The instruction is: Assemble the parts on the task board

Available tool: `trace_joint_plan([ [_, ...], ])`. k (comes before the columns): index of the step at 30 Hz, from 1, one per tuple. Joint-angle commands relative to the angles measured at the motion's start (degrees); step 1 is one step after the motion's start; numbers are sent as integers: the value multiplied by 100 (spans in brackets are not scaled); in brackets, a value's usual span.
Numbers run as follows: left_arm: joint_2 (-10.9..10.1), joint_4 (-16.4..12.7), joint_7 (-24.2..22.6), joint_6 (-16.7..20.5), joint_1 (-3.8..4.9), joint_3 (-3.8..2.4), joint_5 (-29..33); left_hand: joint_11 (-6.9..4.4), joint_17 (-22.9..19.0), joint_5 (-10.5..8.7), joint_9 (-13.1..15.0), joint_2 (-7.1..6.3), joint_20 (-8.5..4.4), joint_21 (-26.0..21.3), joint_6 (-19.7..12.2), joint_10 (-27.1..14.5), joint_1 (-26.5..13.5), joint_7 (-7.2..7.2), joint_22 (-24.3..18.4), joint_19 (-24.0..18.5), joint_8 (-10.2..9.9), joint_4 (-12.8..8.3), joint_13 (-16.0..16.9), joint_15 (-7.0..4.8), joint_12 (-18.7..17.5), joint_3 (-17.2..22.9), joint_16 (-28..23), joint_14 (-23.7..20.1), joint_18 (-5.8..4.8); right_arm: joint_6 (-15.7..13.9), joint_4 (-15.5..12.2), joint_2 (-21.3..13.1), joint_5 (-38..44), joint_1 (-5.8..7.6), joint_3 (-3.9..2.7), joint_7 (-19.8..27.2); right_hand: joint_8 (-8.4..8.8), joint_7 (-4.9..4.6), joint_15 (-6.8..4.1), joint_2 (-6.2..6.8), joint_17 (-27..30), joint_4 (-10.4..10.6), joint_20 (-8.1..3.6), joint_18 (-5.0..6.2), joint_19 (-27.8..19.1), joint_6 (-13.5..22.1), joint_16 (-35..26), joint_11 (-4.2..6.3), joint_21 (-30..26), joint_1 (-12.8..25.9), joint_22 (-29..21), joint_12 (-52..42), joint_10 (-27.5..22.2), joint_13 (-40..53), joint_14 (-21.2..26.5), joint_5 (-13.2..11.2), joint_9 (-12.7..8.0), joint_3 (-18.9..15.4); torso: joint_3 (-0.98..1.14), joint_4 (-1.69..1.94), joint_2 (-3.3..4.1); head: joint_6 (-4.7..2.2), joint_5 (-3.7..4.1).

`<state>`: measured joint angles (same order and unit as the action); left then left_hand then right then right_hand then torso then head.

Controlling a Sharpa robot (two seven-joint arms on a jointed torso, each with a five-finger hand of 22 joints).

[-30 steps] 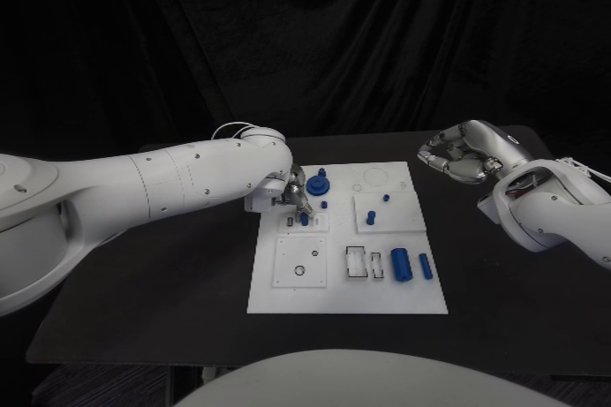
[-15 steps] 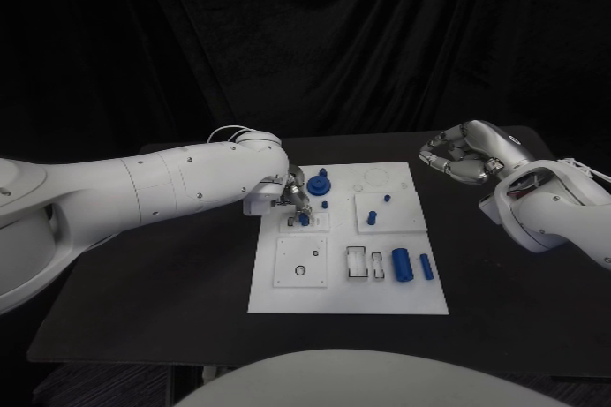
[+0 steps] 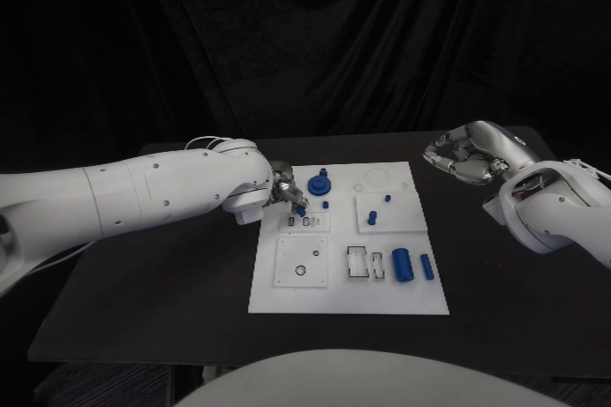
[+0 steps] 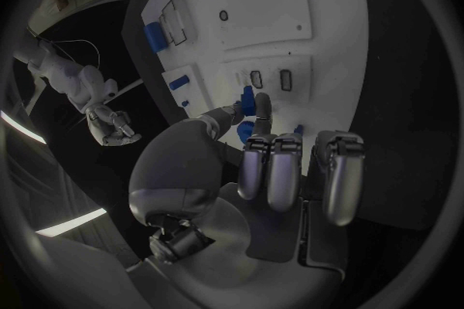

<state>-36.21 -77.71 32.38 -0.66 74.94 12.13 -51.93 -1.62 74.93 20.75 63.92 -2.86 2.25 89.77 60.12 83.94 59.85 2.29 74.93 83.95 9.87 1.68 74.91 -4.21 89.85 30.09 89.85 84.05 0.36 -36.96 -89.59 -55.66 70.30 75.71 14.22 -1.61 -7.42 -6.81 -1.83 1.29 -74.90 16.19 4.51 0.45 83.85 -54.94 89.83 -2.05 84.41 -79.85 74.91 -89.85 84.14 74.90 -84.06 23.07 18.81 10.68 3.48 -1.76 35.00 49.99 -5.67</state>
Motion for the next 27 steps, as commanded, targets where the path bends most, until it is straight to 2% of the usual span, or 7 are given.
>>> trace_joint_plan([
  [1, -258, -377, -359, 1250, -63, -3, -340, -40, 1507, -143, 15, 8, -30, -39, 14, 606, -84, -33, 1480, 556, 29, -159, 1509, -39, 15, 235, 15, 595, -16, -73, -4, -14, 16, -9, -4, -59, 18, 9, 45, 30, -1510, -3, 43, 114, 264, -44, 17, -28, -20, -8, 1300, -15, 586, 1510, -594, 24, -7, 32, 0, 8, 5, 1, -10],
  [5, -557, -764, -492, 1873, -160, -2, -783, -42, 1507, -120, 14, -13, -32, -43, 1, 606, -82, -37, 1478, 553, 21, -167, 1509, -40, 15, 240, 15, 595, -14, -88, 15, -18, 16, -10, -4, -37, 18, 9, 46, 42, -1510, -2, 43, 113, 265, -47, 17, -29, -17, -7, 1301, -15, 586, 1510, -594, 31, -7, 29, 0, 1, 4, 1, -67],
  [11, -839, -1133, -740, 2868, -467, -2, -1436, -45, 1507, -148, 1, -66, -36, -15, 27, 606, -146, -39, 1490, 575, 12, -96, 1509, -45, 15, 203, 15, 595, -24, -107, 45, -18, 16, -13, -3, -16, 19, 9, 46, 52, -1510, -1, 43, 113, 265, -52, 17, -29, -18, -10, 1301, -15, 586, 1510, -594, 49, -7, 31, 1, 10, -5, 1, -104],
  [15, -851, -1169, -898, 3417, -727, -1, -1602, -61, 1507, -96, -6, -94, -44, -10, 54, 606, -105, -60, 1492, 579, 12, -107, 1509, -56, 15, 218, 15, 595, -25, -132, 36, -49, 16, -16, -3, 0, 19, 10, 46, 60, -1510, -3, 43, 113, 265, -56, 17, -28, -18, -15, 1301, -15, 586, 1510, -594, 66, -8, 33, 4, 0, -10, 1, -107],
  [19, -809, -1137, -1007, 3748, -949, -1, -1668, -69, 1507, -100, -9, -103, -50, -2, 80, 606, -89, -67, 1496, 586, 15, -96, 1509, -63, 15, 228, 15, 595, -28, -146, 32, -71, 16, -18, -3, -3, 20, 11, 46, 63, -1510, -4, 43, 112, 267, -57, 17, -28, -15, -18, 1302, -15, 586, 1510, -594, 71, -8, 35, 19, 23, -34, 1, -51],
  [22, -756, -1092, -1037, 3839, -1060, -1, -1690, -72, 1507, -101, -12, -109, -53, 10, 91, 606, -89, -69, 1501, 595, 15, -84, 1509, -67, 15, 230, 15, 595, -32, -157, 24, -85, 16, -19, -3, -3, 20, 11, 45, 68, -1510, -7, 43, 112, 268, -59, 17, -27, -13, -24, 1303, -15, 586, 1510, -594, 79, -8, 37, 28, 41, -47, 1, -19],
  [27, -647, -1002, -1055, 3883, -1170, -2, -1704, -77, 1507, -109, -22, -114, -60, 16, 112, 606, -97, -71, 1504, 599, 10, -39, 1509, -74, 15, 230, 15, 595, -34, -169, 22, -92, 16, -20, -3, -4, 20, 12, 45, 71, -1510, -10, 43, 111, 270, -61, 17, -26, -10, -28, 1304, -15, 586, 1510, -594, 85, -7, 38, 37, 60, -85, 1, 13],
])
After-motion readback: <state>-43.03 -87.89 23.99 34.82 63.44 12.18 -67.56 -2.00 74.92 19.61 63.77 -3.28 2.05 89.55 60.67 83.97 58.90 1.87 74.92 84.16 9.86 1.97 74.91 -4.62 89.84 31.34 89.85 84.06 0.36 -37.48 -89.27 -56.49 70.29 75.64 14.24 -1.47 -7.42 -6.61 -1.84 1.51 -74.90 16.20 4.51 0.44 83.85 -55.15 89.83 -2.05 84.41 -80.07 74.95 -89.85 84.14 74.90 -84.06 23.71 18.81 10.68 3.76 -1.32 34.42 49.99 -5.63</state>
